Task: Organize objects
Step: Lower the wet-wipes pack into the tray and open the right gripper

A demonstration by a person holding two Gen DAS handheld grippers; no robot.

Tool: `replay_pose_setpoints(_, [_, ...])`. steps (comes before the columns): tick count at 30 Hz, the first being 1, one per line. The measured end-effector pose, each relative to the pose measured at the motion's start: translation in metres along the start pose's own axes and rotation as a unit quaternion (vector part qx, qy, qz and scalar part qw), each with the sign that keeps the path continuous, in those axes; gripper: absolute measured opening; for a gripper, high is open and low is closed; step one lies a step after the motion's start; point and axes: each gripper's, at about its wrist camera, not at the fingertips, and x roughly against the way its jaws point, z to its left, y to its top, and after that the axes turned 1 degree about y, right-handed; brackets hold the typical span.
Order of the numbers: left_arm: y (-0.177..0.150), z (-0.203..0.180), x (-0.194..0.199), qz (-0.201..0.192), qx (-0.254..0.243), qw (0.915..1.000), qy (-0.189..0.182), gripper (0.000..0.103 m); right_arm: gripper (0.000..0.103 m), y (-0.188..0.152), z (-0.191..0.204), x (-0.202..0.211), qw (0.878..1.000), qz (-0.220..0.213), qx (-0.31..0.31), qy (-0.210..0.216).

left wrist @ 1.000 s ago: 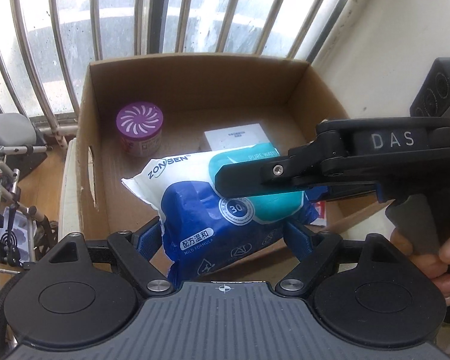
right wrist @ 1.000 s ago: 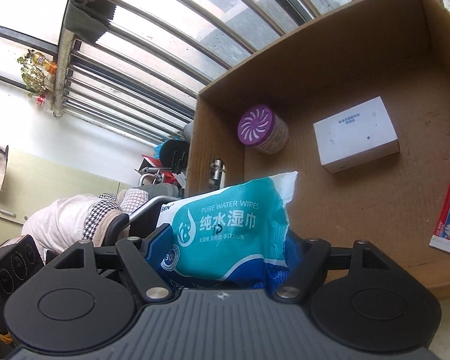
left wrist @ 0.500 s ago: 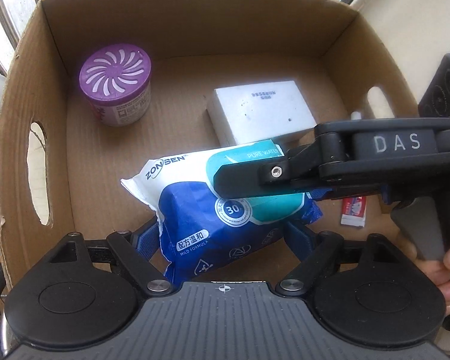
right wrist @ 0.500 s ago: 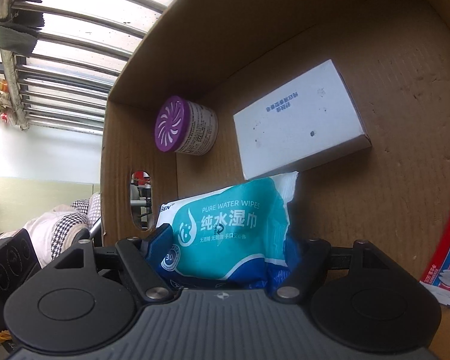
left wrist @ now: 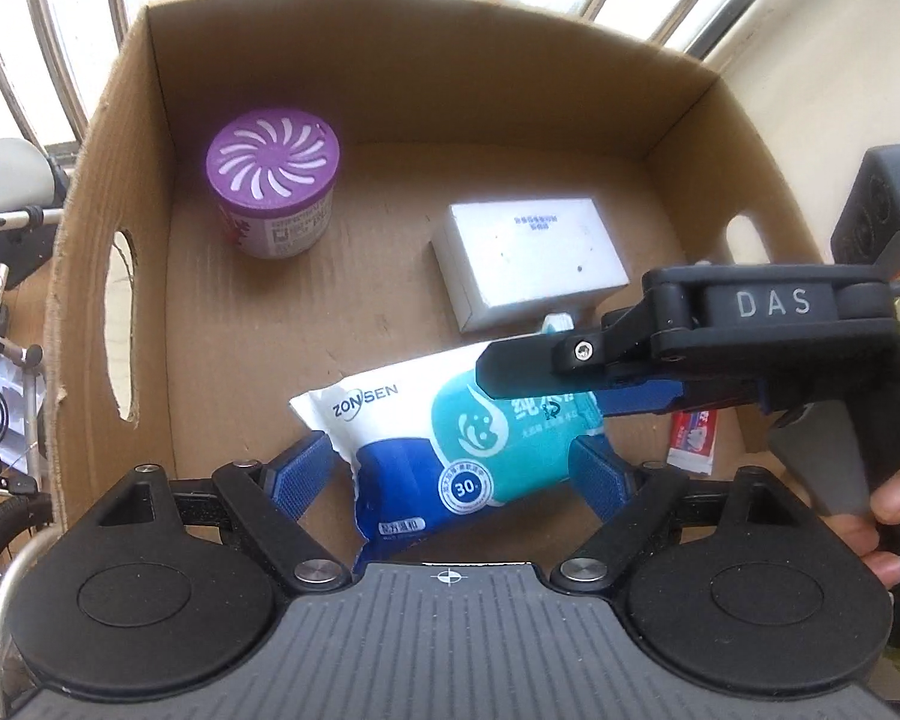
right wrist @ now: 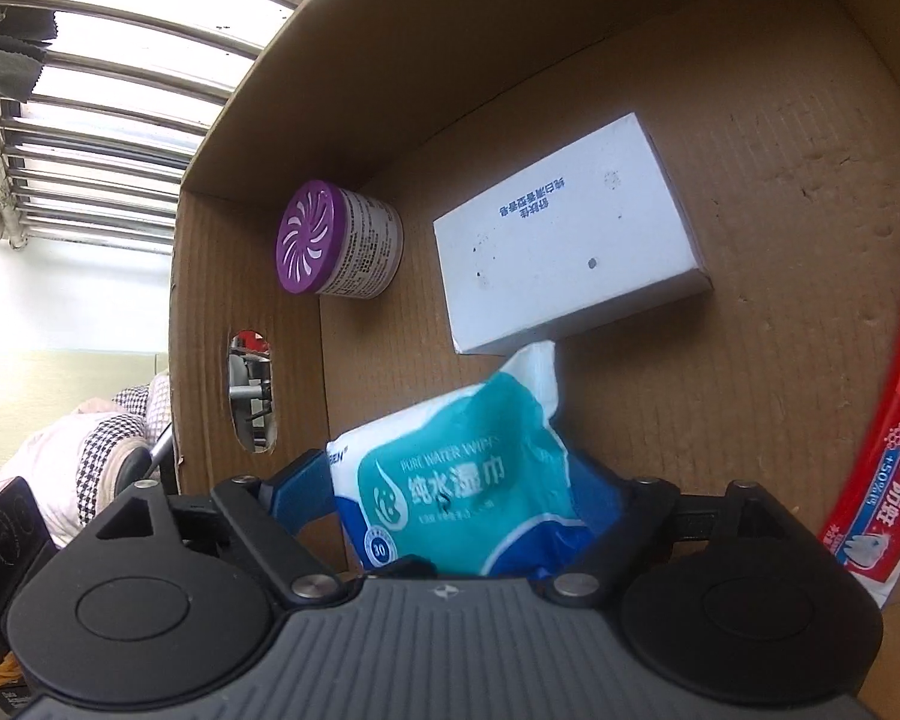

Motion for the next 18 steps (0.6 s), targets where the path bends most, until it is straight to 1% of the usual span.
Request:
replay_pose_setpoints(3, [-0.005,0.000,0.019,-0.041,0.004,0.9991,-0.006,0.086,0.090,-0.005,0.002,0.010,1.000,-0.020,0.003,-0.005])
replay_pose_setpoints(6, [-0.014,0.001,0.042,-0.100,0.012,0.9948,-0.017,0.087,0.092,-0.011,0.007,0.024,0.999,-0.049,0.014,-0.013])
replay_pose_setpoints(8, [-0.024,0.002,0.063,-0.147,0.020,0.9887,-0.022,0.090,0.093,-0.018,0.013,0.036,0.997,-0.076,0.029,-0.017])
replay_pose_setpoints(10, [-0.034,0.002,0.084,-0.193,0.026,0.9807,-0.022,0.097,0.093,-0.025,0.017,0.051,0.993,-0.105,0.041,-0.017])
replay_pose_setpoints(12, [-0.045,0.001,0.105,-0.231,0.031,0.9722,-0.019,0.100,0.094,-0.035,0.024,0.064,0.990,-0.135,0.047,-0.014])
replay_pose_setpoints(13, [-0.049,0.000,0.115,-0.245,0.035,0.9688,-0.014,0.101,0.094,-0.040,0.027,0.069,0.988,-0.148,0.051,-0.012])
replay_pose_setpoints(15, [-0.056,-0.005,0.133,-0.272,0.046,0.9611,0.014,0.102,0.098,-0.051,0.037,0.077,0.984,-0.168,0.063,-0.011])
replay_pose_setpoints(16, [-0.060,-0.008,0.140,-0.280,0.051,0.9580,0.034,0.103,0.098,-0.056,0.043,0.081,0.981,-0.178,0.072,-0.013])
replay_pose_setpoints(18, [-0.066,-0.013,0.152,-0.288,0.065,0.9513,0.087,0.103,0.099,-0.067,0.052,0.089,0.978,-0.192,0.085,-0.019])
